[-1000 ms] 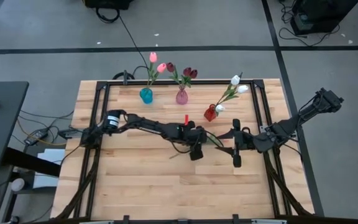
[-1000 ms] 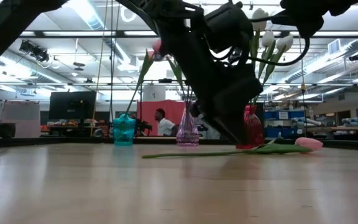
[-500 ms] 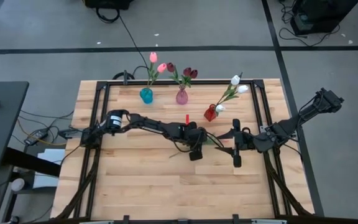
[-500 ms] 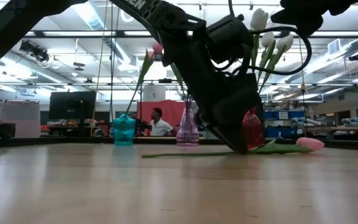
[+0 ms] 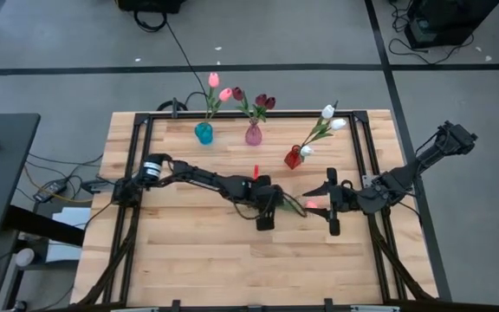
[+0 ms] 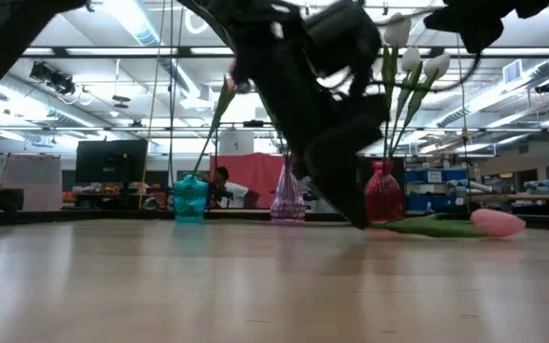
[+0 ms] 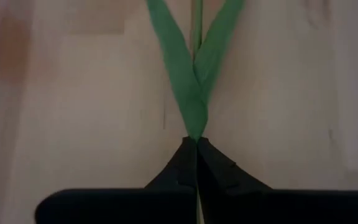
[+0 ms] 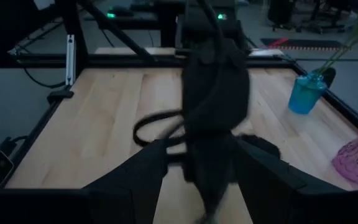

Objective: Sort flowers into vase by color
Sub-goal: Put the pink flower into the blue vase

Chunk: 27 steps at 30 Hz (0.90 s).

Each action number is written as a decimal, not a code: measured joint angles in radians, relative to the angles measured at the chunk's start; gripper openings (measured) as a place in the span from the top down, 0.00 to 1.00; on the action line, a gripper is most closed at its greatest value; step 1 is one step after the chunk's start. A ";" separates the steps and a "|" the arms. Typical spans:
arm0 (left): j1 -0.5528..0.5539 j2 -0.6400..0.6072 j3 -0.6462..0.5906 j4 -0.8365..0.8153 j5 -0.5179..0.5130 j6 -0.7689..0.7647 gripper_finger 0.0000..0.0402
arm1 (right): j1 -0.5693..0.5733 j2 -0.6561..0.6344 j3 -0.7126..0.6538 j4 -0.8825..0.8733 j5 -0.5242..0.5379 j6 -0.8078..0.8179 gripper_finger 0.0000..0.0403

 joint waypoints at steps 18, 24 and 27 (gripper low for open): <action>-0.001 -0.635 -0.731 0.495 -0.239 -0.192 1.00 | 0.084 -0.022 0.000 -0.032 0.106 0.000 0.49; 0.000 -0.846 -0.888 0.606 -0.374 -0.150 1.00 | 0.085 -0.022 0.000 -0.030 0.164 -0.004 0.49; 0.006 -0.918 -0.947 0.680 -0.420 -0.094 1.00 | 0.085 -0.019 0.000 -0.029 0.169 -0.005 0.49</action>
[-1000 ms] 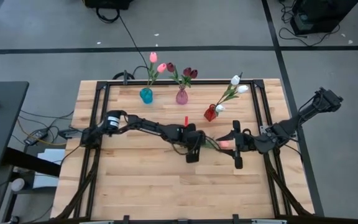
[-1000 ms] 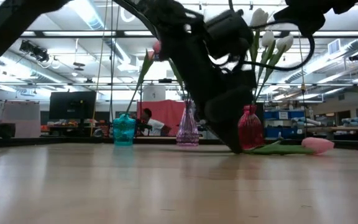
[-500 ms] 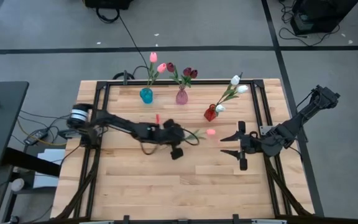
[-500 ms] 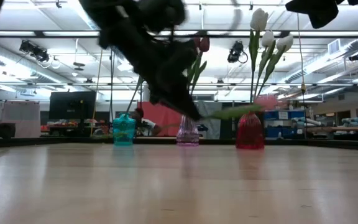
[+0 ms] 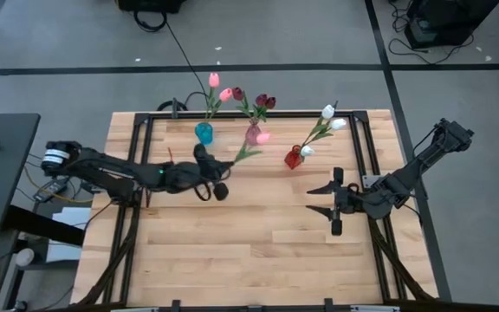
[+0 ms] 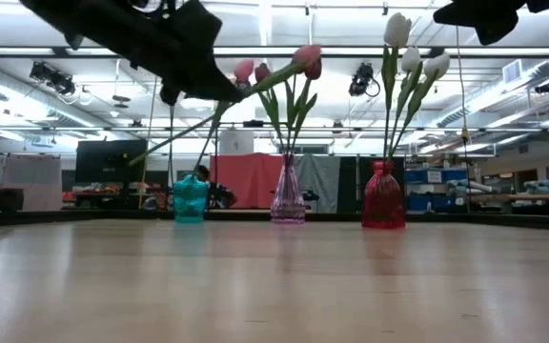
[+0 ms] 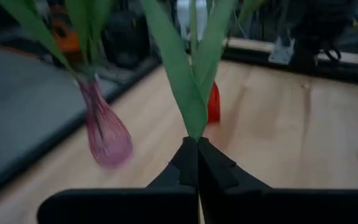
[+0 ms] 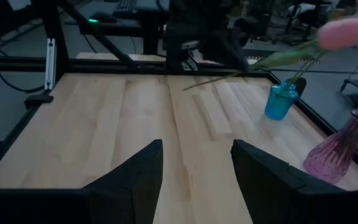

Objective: Sort flowers into vase by color
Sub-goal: Put the pink flower into the blue vase

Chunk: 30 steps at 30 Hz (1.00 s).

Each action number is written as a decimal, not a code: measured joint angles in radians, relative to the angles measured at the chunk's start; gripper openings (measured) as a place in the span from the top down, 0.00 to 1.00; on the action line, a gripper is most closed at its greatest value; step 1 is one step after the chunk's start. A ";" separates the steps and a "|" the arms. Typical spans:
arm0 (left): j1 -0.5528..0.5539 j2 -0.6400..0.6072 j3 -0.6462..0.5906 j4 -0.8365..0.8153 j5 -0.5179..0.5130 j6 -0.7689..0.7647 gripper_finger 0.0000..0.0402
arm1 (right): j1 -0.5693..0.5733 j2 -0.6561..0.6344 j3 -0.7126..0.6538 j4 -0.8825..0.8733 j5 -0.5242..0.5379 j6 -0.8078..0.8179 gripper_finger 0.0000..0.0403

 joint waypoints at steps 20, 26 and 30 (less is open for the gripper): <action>0.378 -0.270 -0.264 0.582 0.234 0.328 1.00 | -0.005 0.023 0.000 -0.017 0.001 0.025 0.49; 0.514 -0.205 -0.333 0.818 0.304 0.333 1.00 | -0.011 0.023 0.000 -0.007 0.004 0.030 0.49; 0.582 -0.116 -0.335 0.935 0.352 0.329 1.00 | -0.021 0.023 0.000 0.008 0.004 0.027 0.49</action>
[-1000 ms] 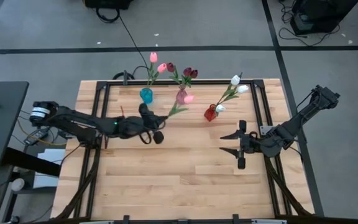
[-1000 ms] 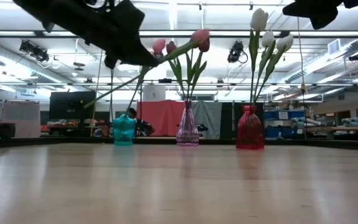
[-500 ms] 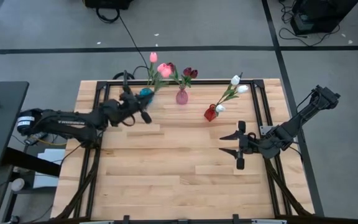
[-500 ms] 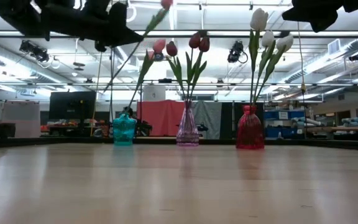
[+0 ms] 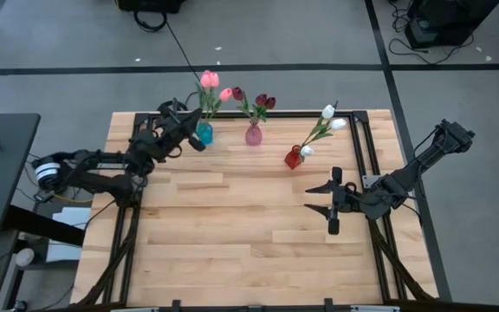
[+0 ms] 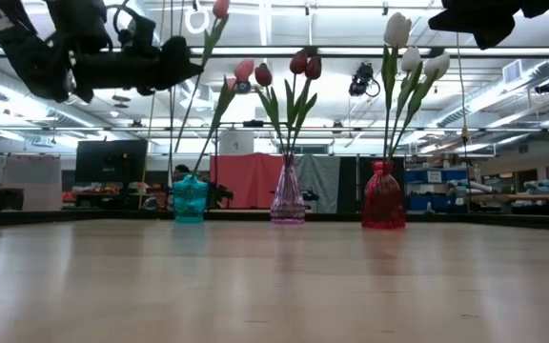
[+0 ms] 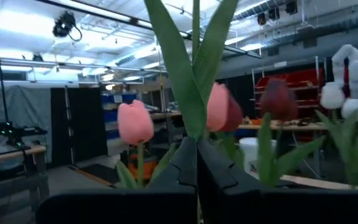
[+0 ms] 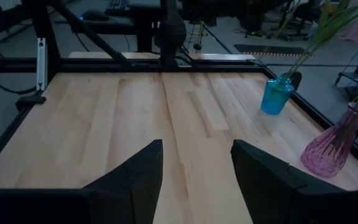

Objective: Sort flowers into vase by color
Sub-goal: Put the pink flower into the blue vase

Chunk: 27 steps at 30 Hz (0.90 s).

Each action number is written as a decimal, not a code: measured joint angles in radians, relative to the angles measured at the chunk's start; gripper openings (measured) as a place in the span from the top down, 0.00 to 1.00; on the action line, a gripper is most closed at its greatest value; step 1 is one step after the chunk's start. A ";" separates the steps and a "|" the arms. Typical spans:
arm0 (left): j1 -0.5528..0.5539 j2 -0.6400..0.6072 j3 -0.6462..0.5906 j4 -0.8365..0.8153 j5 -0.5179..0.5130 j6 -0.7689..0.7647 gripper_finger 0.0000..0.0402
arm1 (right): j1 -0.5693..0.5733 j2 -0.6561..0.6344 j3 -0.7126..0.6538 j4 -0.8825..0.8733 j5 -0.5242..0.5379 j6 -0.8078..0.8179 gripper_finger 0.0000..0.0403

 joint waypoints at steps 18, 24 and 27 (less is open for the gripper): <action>0.117 0.386 0.083 0.346 0.019 0.081 1.00 | -0.021 0.000 0.000 0.019 -0.007 0.009 0.49; 0.137 0.368 0.089 0.347 0.018 0.105 1.00 | -0.026 0.000 0.000 0.025 -0.008 0.009 0.49; 0.163 0.368 0.089 0.347 0.038 0.097 1.00 | -0.028 0.000 0.000 0.026 -0.009 0.009 0.49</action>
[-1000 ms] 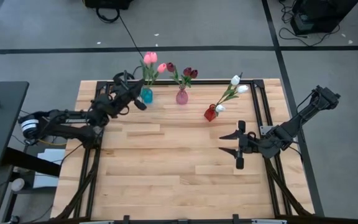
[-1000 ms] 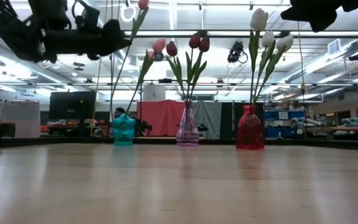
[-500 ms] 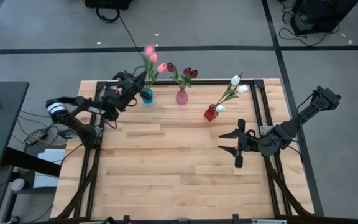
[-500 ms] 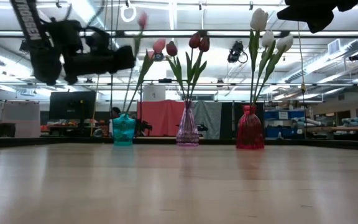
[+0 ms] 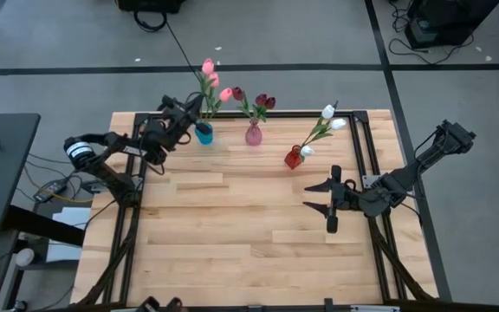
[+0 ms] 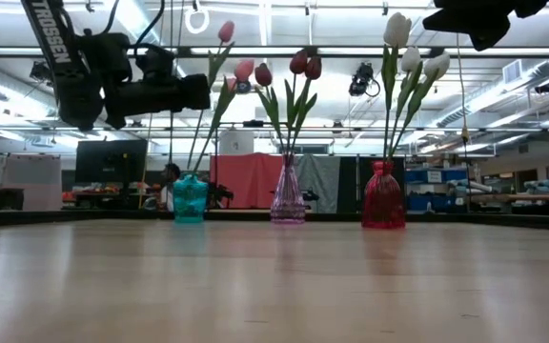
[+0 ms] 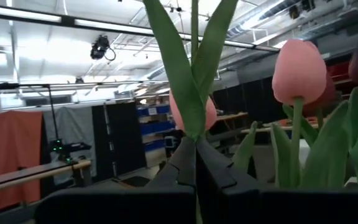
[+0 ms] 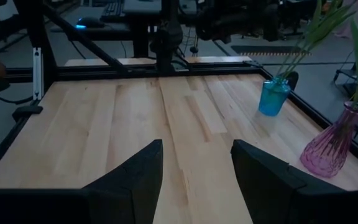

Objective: Sort flowers into vase by color
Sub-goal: Put the pink flower into the blue vase

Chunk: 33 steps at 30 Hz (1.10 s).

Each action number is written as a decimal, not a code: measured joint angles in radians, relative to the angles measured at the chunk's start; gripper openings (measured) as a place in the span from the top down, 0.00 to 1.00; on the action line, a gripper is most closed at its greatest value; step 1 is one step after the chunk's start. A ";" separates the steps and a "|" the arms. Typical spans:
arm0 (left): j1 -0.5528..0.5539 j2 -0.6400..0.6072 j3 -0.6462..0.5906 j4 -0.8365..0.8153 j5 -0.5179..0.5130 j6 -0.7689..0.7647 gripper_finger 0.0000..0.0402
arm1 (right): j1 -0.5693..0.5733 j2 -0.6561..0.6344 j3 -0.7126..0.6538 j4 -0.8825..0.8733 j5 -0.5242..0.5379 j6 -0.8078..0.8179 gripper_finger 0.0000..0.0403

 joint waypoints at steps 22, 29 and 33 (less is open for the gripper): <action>0.029 0.148 0.006 -0.033 0.062 -0.066 0.99 | -0.002 0.000 0.000 0.020 -0.017 -0.011 0.49; 0.029 0.124 -0.091 -0.036 0.053 -0.089 0.94 | -0.002 0.000 0.000 0.021 -0.017 -0.012 0.49; 0.029 0.087 -0.158 -0.036 0.050 -0.115 0.88 | -0.003 0.000 0.000 0.032 -0.016 -0.019 0.49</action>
